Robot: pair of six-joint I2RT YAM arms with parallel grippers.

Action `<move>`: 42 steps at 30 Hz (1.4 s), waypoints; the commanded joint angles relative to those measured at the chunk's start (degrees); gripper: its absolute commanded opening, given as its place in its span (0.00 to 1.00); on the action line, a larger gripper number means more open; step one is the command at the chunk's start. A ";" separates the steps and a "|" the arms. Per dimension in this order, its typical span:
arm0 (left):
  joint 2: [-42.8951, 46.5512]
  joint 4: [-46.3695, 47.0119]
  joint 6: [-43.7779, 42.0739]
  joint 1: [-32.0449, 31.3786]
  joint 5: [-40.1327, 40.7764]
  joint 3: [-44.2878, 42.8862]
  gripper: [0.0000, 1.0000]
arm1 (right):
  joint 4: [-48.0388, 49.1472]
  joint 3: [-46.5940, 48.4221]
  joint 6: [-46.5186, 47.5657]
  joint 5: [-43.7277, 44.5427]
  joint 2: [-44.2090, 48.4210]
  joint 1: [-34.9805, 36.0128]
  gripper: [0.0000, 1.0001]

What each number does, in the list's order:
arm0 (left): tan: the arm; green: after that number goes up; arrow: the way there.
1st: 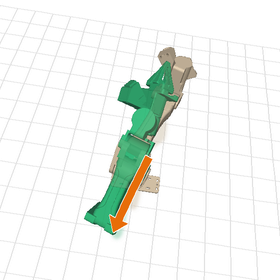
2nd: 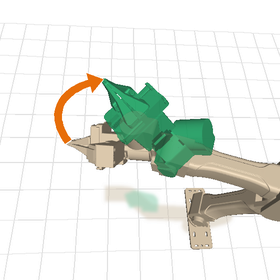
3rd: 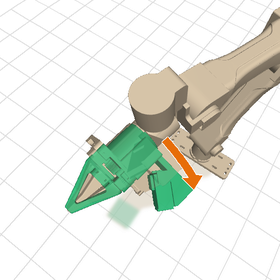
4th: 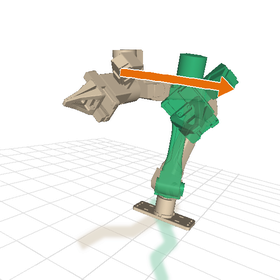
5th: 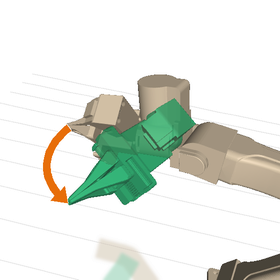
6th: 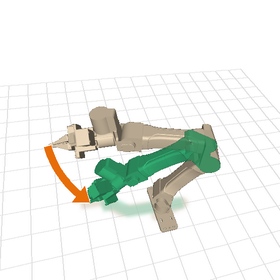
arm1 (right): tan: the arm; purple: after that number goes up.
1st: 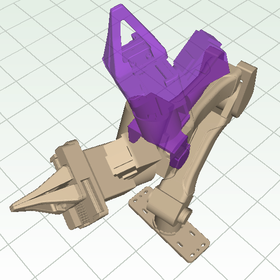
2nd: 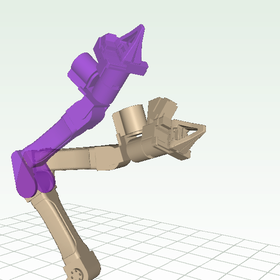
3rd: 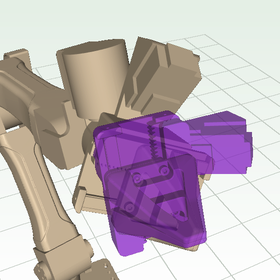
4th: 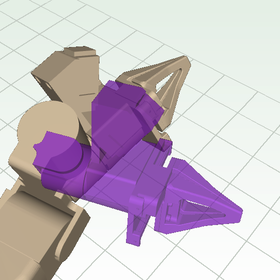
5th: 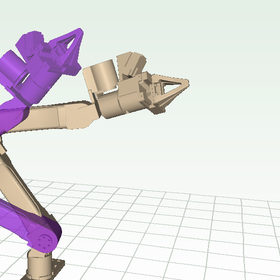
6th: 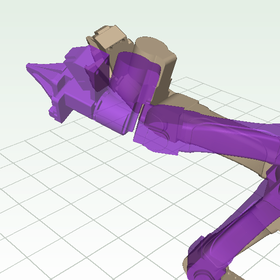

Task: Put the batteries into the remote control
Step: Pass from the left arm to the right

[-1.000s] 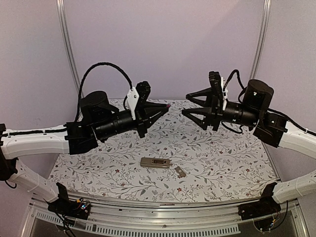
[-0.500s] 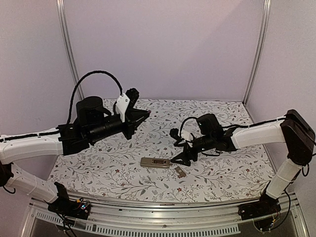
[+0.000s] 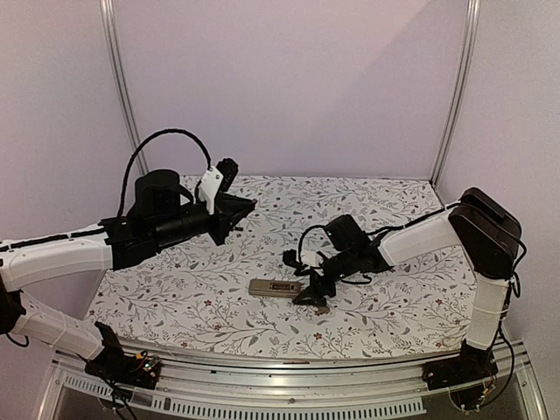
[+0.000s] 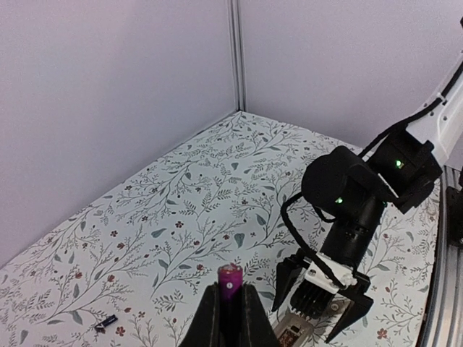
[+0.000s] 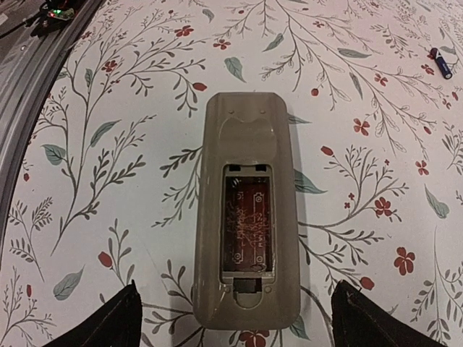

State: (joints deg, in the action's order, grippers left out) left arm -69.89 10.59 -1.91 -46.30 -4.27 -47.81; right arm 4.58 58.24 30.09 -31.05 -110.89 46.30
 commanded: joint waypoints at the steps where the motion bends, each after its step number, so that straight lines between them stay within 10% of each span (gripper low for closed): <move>1: -1.35 -2.59 -1.99 0.85 -3.31 0.54 0.00 | -0.40 1.07 1.23 -1.82 0.84 0.14 0.89; 19: -22.68 -29.14 -21.51 -5.12 1.46 -14.34 0.00 | 10.36 -11.75 -7.02 -6.13 17.05 -8.24 0.89; 30: -15.00 -20.61 -18.78 -5.13 -13.17 -10.72 0.00 | 25.90 -13.23 -18.61 -21.99 18.62 -8.16 0.54; 37: -12.73 -15.93 -9.47 -2.93 -22.35 -11.39 0.00 | 39.38 -18.98 -21.99 -20.68 24.80 -7.78 0.57; 42: -10.89 -16.91 -11.34 -2.97 -24.73 -12.19 0.00 | 31.81 -17.20 -12.93 -17.98 29.44 -3.90 0.55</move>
State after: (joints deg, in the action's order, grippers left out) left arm -82.72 -6.68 -13.85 -49.87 -24.38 -58.87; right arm 38.63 39.81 11.29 -50.61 -84.88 39.44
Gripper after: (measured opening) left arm 0.054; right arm 0.555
